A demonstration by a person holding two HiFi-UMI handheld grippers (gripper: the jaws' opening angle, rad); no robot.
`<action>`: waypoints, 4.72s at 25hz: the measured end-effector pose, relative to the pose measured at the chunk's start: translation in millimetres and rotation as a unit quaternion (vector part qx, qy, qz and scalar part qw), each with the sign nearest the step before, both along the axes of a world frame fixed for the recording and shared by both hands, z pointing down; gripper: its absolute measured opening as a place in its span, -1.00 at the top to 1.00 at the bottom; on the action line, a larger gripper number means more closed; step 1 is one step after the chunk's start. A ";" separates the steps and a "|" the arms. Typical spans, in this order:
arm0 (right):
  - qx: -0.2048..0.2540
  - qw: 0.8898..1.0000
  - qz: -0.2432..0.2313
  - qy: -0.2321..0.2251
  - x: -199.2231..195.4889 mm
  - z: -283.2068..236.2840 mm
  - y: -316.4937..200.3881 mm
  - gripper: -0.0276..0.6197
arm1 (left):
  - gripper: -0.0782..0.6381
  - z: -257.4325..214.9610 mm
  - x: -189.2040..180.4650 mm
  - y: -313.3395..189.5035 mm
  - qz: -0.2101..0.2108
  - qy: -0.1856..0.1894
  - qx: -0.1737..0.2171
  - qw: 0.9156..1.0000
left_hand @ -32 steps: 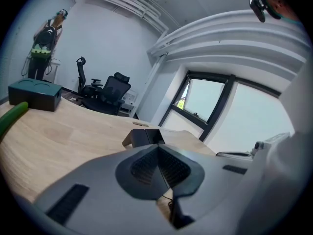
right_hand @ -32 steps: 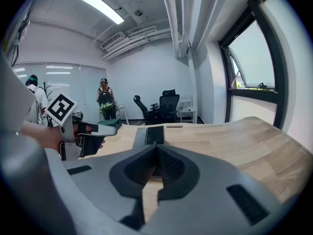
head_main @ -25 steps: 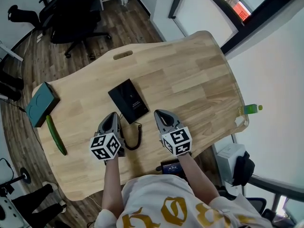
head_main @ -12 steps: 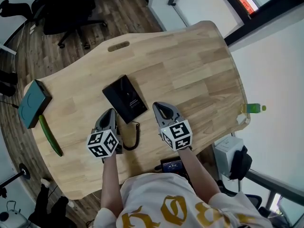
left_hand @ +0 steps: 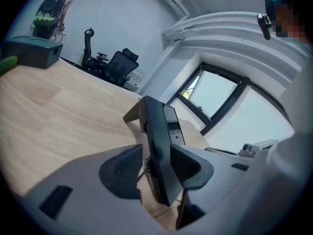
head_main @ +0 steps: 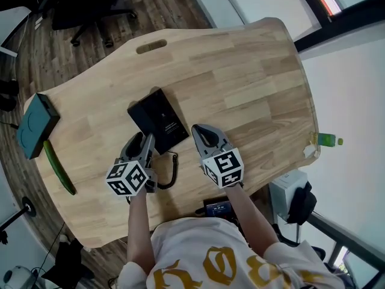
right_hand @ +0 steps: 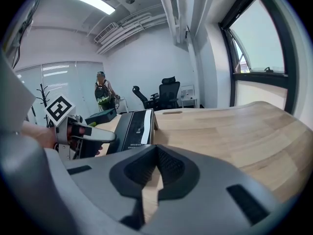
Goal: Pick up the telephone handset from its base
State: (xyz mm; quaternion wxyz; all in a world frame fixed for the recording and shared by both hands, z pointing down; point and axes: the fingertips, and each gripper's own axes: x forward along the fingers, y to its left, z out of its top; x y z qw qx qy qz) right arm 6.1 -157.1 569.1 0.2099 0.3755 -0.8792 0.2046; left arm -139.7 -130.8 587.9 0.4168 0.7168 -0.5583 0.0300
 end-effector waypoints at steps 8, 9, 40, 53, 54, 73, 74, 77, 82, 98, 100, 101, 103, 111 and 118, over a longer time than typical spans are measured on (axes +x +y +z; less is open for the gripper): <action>-0.010 1.000 -0.001 -0.013 0.3 3.4 -4.0 0.90 | 0.30 2.2 8.6 -11.7 0.018 0.023 -0.001 1.000; -0.010 1.000 0.000 -0.013 1.2 3.8 -4.6 0.90 | 0.30 3.3 10.7 -12.6 0.023 0.024 -0.004 0.999; -0.001 1.000 -0.008 -0.009 2.0 -7.4 4.2 0.90 | 0.44 2.1 0.8 -4.7 0.040 0.039 -0.010 0.998; -0.005 1.000 -0.020 -0.009 -5.7 -5.9 7.7 0.90 | 0.50 -2.6 -1.1 -4.5 0.039 0.041 -0.003 0.998; -0.005 1.000 -0.020 -0.009 -5.3 -5.7 7.7 0.90 | 0.50 -2.0 -0.9 -4.7 0.037 0.047 -0.003 0.998; -0.006 1.000 -0.018 -0.012 -6.9 -7.4 9.8 0.90 | 0.53 -2.5 -1.6 -8.4 0.034 0.082 -0.004 0.996; -0.006 1.000 -0.017 -0.013 -6.8 -8.1 9.5 0.90 | 0.54 -3.5 -1.9 -8.2 0.032 0.088 -0.002 0.996; -0.006 1.000 -0.014 -0.015 -5.7 -9.7 9.4 0.90 | 0.55 -7.4 -0.4 -7.4 0.031 0.097 0.003 0.995; -0.003 1.000 -0.011 -0.021 -5.4 -14.9 9.0 0.90 | 0.58 -18.6 1.9 -7.9 0.039 0.098 0.017 0.994; 0.012 0.999 -0.004 -0.031 -1.9 -33.0 17.9 0.90 | 0.58 -37.0 4.7 -0.7 0.019 0.167 0.039 0.985; 0.015 0.999 -0.001 -0.031 0.2 -36.2 19.5 0.90 | 0.58 -40.0 6.0 0.1 0.017 0.177 0.042 0.983; 0.016 0.999 0.001 -0.031 1.6 -37.6 20.1 0.90 | 0.58 -42.4 7.5 0.4 0.018 0.182 0.045 0.982; 0.018 0.999 0.005 -0.033 4.4 -40.1 21.7 0.90 | 0.58 -48.1 11.3 2.3 0.021 0.190 0.049 0.980; 0.037 0.999 0.005 -0.037 2.9 -62.6 29.7 0.90 | 0.58 -73.5 16.1 16.3 0.026 0.208 0.071 0.975; 0.056 0.998 0.007 -0.037 1.2 -78.6 44.8 0.90 | 0.58 -95.2 11.6 30.7 0.026 0.223 0.094 0.970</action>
